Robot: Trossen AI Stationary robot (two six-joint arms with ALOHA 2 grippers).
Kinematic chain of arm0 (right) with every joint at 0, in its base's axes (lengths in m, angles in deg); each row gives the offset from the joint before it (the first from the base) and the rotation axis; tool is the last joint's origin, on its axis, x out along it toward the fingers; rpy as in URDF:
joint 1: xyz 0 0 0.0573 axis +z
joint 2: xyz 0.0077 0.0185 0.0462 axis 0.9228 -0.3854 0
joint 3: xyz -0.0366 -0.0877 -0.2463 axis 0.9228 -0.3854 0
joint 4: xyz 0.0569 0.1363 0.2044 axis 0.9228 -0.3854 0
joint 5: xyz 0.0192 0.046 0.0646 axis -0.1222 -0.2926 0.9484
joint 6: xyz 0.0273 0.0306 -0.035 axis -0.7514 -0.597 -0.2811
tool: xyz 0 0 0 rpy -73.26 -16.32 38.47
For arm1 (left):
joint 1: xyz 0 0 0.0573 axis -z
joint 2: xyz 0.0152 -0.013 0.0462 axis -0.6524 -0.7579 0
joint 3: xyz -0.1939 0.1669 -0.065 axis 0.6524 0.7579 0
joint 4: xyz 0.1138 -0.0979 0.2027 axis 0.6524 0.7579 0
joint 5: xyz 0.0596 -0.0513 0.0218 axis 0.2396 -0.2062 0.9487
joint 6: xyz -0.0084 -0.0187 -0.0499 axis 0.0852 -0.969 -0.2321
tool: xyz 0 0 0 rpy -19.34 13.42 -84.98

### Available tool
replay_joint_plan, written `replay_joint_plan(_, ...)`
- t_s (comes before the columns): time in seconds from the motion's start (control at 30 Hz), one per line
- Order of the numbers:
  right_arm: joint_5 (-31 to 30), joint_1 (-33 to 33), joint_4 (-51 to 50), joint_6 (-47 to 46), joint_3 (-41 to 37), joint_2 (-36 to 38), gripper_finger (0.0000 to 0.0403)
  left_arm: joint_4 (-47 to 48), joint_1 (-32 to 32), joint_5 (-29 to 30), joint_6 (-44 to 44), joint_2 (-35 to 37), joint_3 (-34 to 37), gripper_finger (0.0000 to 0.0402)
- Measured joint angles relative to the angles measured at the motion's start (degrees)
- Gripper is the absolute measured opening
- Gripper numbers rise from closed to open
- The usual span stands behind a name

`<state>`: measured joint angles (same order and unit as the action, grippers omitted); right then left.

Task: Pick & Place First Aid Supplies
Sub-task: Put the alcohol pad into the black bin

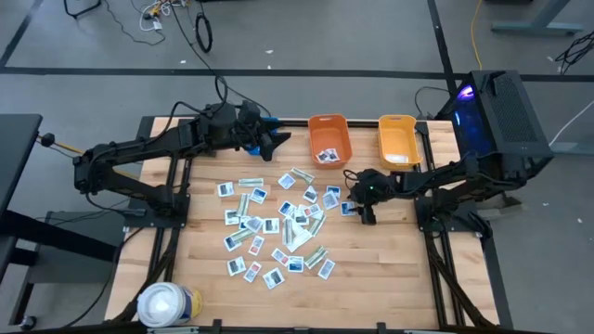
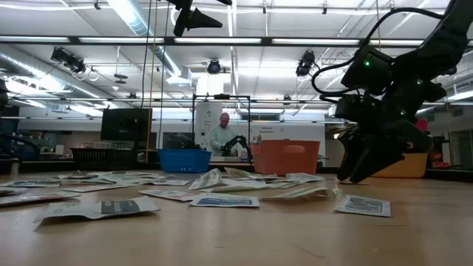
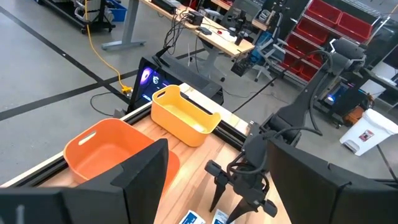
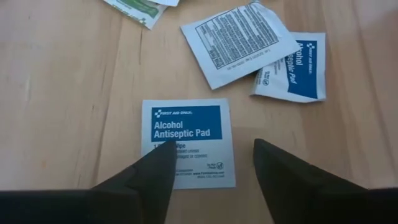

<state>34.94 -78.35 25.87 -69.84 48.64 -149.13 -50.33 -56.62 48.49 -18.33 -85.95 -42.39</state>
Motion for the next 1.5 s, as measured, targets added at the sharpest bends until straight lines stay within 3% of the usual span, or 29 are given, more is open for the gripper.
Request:
replay_joint_plan(0.3, -0.30, 0.02, -0.11, 0.05, -0.09, -0.09, 0.0102, -0.17, 0.00, 0.00, -0.02, 0.04, -0.01, 0.0273)
replay_joint_plan(0.53, -0.83, -0.03, 0.23, -1.28, -0.16, -0.15, 0.0056, -0.32, 0.01, 0.00, -0.02, 0.04, 0.00, 0.0273)
replay_joint_plan(0.9, -2.92, -0.03, 3.99, -6.32, -0.46, 1.26, 0.0045, -0.36, 0.02, -4.07, -0.02, 0.04, 0.00, 0.0273)
replay_joint_plan(1.5, -2.16, -0.03, 3.82, -8.75, -0.37, 2.56, 0.0035, -0.79, 0.02, -4.11, -0.04, 0.04, 0.00, 0.0273)
